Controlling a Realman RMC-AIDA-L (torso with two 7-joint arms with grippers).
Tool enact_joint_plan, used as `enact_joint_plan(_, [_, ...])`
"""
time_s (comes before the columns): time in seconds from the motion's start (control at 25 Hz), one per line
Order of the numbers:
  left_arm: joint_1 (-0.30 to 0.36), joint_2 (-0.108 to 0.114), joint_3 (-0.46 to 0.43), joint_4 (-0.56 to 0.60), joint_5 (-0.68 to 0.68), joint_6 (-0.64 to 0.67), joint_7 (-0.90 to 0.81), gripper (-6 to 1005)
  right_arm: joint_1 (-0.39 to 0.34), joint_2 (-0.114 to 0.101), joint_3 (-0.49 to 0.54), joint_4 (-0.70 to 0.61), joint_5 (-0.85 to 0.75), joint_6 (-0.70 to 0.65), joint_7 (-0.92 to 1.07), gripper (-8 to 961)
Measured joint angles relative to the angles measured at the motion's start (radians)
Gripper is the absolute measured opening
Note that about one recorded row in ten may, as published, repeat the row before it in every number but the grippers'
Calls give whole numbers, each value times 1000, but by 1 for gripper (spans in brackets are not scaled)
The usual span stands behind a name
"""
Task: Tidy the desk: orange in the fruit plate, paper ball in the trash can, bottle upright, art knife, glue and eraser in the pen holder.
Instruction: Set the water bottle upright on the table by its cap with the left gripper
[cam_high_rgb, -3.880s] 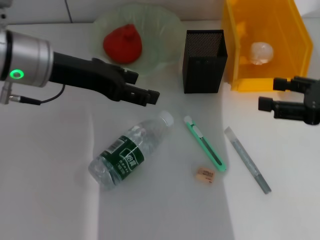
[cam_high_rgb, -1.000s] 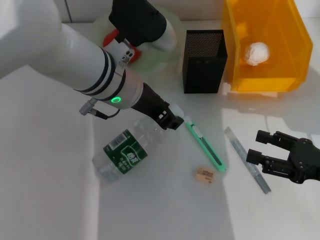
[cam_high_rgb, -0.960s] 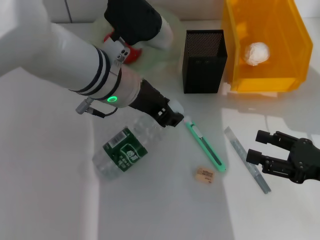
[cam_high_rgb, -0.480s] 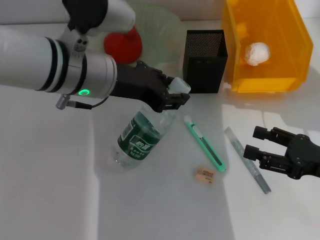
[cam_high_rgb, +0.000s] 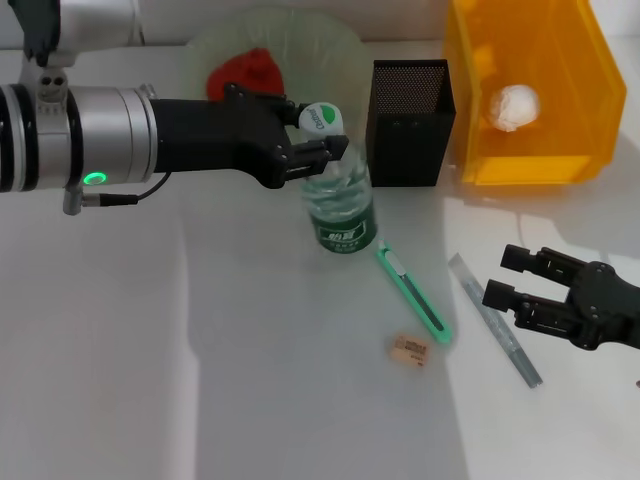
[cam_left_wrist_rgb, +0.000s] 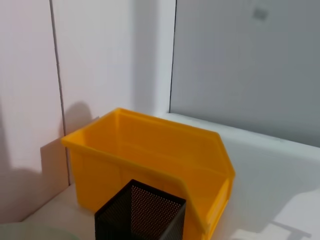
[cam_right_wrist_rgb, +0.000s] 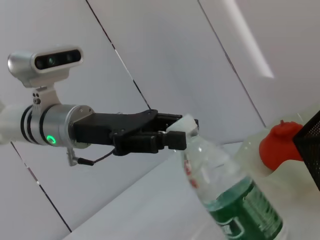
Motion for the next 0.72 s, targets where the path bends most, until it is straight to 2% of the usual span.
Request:
enact_joint_plan(0.4, [-5, 1, -89, -270, -330, 13, 315, 443, 17, 3, 0, 26, 2, -1, 7, 817])
enact_joint_plan(0.48, [-6, 1, -93, -334, -408, 20, 414, 443, 18, 3, 0, 26, 2, 1, 7, 817])
enact_joint_plan(0.52, [-5, 1, -100, -412, -499, 31, 533, 443, 22, 3, 1, 27, 2, 2, 7, 817])
enact_joint_plan(0.56, [-5, 1, -100, -412, -499, 31, 533, 443, 22, 3, 1, 27, 2, 2, 7, 817])
enact_joint_plan(0.6, [-7, 0, -110, -491, -578, 53, 629, 443, 26, 3, 3, 28, 2, 2, 8, 817])
enact_joint_plan(0.72, [-12, 0, -120, -547, -623, 73, 684, 443, 29, 3, 9, 29, 2, 2, 9, 817])
